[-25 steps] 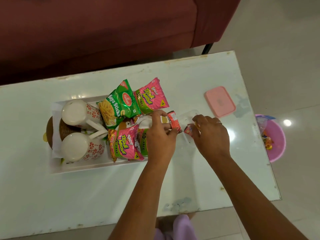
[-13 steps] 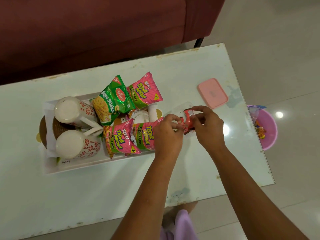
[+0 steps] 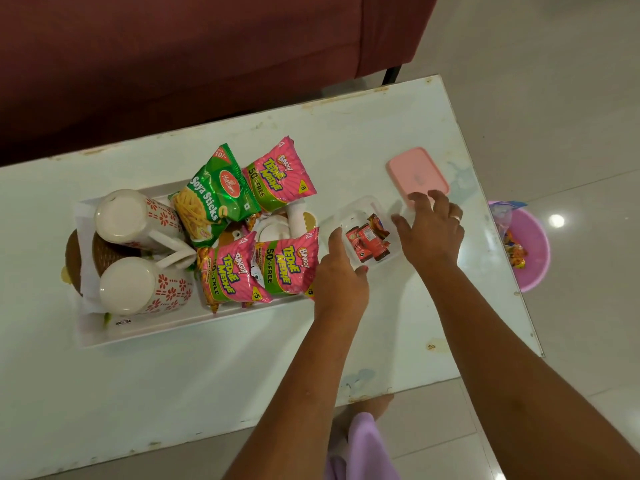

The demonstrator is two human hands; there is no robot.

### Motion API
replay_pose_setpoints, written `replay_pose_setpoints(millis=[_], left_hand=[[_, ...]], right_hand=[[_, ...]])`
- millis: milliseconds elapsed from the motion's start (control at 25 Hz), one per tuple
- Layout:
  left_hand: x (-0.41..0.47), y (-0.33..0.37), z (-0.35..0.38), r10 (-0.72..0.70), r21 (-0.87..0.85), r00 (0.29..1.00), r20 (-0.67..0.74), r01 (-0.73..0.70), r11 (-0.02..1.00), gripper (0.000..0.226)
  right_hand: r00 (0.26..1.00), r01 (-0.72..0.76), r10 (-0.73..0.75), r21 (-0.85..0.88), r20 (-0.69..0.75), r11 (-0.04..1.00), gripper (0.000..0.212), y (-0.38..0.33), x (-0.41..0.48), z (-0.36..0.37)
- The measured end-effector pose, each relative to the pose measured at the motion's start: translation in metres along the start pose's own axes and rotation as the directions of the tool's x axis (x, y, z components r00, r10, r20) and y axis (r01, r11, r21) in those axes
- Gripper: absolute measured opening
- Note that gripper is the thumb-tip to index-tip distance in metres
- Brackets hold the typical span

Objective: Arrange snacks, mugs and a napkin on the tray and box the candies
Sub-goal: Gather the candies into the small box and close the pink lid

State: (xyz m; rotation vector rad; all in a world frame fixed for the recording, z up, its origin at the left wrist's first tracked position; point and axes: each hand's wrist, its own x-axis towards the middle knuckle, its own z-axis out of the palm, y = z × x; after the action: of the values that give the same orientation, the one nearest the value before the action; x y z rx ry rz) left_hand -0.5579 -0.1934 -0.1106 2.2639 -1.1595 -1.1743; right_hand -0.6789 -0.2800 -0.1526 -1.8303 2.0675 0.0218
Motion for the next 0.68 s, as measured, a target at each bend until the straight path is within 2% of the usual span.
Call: replay_pose_setpoints(millis=[120,320,520,600,680], left_hand=[[0.000,0.000,0.002,-0.001,-0.032,1.000,-0.009,0.000,0.999,0.074],[0.005,0.005,0.006,-0.005,-0.051,0.999,-0.039,0.003,0.999,0.076],[0.015,0.005,0.005,-0.014,-0.057,0.999,-0.043,0.012,0.998,0.078],[0.015,0.006,0.007,-0.026,-0.071,0.999,-0.025,0.024,0.997,0.082],[0.016,0.006,0.008,-0.035,-0.076,0.999,-0.013,0.034,0.997,0.085]], right_hand=[[0.995,0.021,-0.018,-0.028,0.102,0.999,0.051,0.002,0.014,0.001],[0.999,0.046,-0.048,-0.072,-0.016,0.996,0.047,0.002,0.025,0.004],[0.996,0.028,-0.033,-0.063,-0.086,0.998,0.061,0.001,0.044,0.009],[0.999,0.011,-0.013,-0.054,-0.033,0.999,0.070,-0.003,0.061,0.005],[0.999,0.003,-0.002,-0.055,0.033,0.998,0.068,-0.007,0.076,0.000]])
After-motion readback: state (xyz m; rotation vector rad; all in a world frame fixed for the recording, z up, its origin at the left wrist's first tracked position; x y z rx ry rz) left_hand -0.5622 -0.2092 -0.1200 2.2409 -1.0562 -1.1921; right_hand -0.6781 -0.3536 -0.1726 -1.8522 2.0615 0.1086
